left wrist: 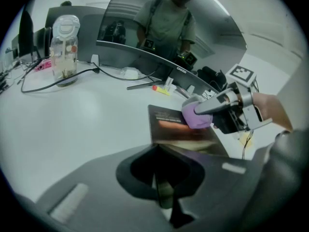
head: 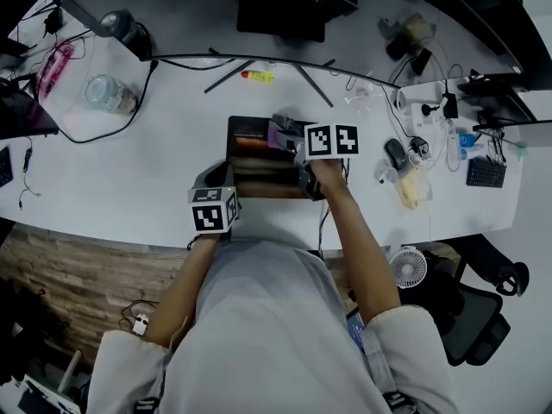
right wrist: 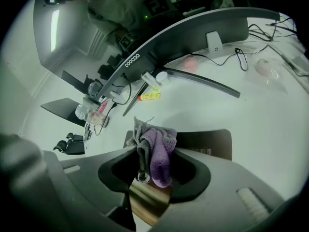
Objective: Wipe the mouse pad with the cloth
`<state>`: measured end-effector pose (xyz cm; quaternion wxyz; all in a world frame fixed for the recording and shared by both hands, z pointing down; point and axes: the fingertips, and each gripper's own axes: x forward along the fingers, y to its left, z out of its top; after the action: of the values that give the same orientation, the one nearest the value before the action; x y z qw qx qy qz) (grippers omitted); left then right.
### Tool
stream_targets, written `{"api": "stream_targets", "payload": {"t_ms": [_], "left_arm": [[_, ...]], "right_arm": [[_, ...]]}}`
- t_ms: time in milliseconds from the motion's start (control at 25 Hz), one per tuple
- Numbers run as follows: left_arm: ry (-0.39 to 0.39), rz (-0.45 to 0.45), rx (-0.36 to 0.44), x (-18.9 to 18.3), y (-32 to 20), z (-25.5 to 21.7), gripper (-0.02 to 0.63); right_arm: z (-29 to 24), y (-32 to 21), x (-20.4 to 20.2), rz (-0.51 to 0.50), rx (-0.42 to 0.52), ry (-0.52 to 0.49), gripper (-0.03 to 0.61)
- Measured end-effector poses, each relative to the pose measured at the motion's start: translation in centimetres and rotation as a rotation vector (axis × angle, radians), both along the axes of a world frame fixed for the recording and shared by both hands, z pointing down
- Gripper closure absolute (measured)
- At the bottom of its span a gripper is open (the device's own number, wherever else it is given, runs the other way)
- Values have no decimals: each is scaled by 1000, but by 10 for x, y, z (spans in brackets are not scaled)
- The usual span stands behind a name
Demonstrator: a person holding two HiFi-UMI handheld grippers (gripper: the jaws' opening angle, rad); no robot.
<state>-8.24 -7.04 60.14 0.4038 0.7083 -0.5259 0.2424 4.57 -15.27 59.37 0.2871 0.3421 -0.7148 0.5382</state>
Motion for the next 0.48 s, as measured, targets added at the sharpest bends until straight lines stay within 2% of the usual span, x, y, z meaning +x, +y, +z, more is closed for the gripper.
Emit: {"api": "stream_targets", "payload": {"t_ms": [480], "left_arm": [[-1, -2, -3, -1, 1, -1, 614]], "right_arm": [[1, 2, 19, 0, -13, 6, 402]]}}
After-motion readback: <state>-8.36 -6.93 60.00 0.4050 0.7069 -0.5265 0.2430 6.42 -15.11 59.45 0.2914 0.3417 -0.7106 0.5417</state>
